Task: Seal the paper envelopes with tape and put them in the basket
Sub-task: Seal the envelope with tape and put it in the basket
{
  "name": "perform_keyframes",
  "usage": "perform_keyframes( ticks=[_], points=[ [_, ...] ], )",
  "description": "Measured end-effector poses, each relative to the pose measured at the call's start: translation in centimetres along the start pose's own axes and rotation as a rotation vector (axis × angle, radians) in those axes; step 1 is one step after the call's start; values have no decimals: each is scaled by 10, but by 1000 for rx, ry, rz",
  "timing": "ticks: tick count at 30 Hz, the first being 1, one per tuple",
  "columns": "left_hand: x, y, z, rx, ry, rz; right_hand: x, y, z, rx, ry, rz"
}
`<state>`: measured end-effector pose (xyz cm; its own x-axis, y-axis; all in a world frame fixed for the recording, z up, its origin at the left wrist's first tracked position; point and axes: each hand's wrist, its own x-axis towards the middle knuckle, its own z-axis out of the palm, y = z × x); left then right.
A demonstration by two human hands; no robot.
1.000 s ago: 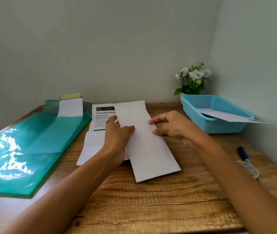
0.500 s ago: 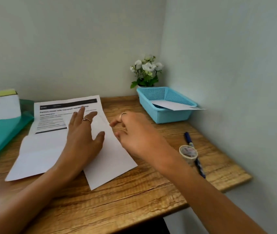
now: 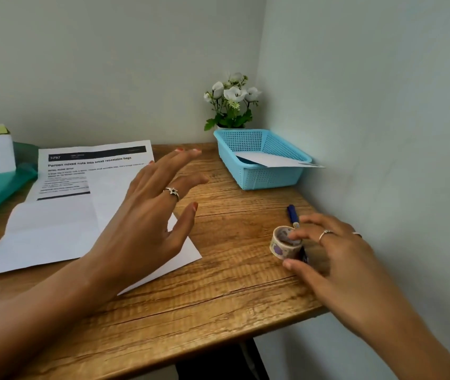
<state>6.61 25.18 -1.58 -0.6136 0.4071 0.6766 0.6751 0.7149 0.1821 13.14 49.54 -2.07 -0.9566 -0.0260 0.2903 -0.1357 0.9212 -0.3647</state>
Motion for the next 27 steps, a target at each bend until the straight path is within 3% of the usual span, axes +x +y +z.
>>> perform_keyframes(
  ticks=[8,12,17,21,27],
  points=[
    [8,15,5,-94,-92,-23,12,7,6,185,17,-41],
    [9,16,2,-235,-209,-51,25,-2,8,586,-90,16],
    [8,-1,-11,-592,-430,-247,48,-20,9,1008,-315,29],
    [5,-10,-22,-692,-399,-321,68,-31,11,1055,-501,-2],
    [3,-20,-33,-643,-297,-324,91,-46,12,1180,-673,10]
  ],
)
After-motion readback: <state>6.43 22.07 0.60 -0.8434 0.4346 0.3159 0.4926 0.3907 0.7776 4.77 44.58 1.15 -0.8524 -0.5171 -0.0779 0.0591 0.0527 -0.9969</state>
